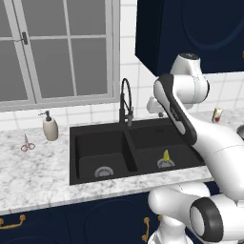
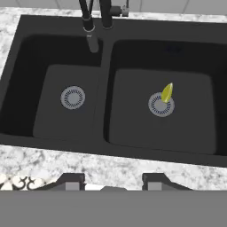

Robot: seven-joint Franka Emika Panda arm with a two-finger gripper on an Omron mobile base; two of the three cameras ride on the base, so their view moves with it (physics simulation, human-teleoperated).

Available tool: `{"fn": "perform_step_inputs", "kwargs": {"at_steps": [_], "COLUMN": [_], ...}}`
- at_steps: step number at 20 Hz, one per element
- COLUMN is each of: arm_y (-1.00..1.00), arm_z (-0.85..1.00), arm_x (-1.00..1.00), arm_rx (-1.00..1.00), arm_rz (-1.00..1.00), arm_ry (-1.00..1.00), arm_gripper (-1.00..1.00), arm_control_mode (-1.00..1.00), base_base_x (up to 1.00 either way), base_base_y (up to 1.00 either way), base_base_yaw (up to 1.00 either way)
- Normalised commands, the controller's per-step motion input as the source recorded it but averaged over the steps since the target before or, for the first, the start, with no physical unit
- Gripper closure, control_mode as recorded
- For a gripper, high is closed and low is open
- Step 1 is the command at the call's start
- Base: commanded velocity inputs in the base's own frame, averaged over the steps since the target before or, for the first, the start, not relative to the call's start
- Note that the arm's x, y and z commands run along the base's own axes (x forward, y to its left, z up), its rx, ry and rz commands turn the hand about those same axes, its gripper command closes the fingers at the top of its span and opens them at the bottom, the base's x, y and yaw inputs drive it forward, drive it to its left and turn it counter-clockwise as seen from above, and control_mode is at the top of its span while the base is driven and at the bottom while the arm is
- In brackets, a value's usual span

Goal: Pick the lemon wedge from the sink and place it in the bowl. Then pick the bowl and place it in the microwave. Then close the microwave door and press the start button.

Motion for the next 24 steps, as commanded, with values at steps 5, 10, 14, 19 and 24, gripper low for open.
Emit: {"fn": "perform_step_inputs", "kwargs": {"at_steps": [5,10,14,19,24], "arm_y": [-0.1,-0.37,-0.45,-0.71,-0.52], "arm_z": [-0.18,-0.59,-0.6,-0.51,-0.38], "arm_x": [-0.03,-0.2,-0.07,0.01,0.19], "arm_rx": [0.0,0.02,0.04,0.1,0.05], "arm_rz": [0.0,-0.01,-0.09,-0.17,-0.13], "arm_ry": [0.0,0.01,0.09,0.23,0.17], "arm_gripper": [-1.0,-1.0,-1.0,-1.0,-1.0], "arm_control_mode": [-1.0,-1.0,-1.0,-1.0,-1.0], "base_base_x": [0.0,0.0,0.0,0.0,0.0], "base_base_y": [0.0,0.0,0.0,0.0,0.0], "base_base_yaw": [0.0,0.0,0.0,0.0,0.0]}}
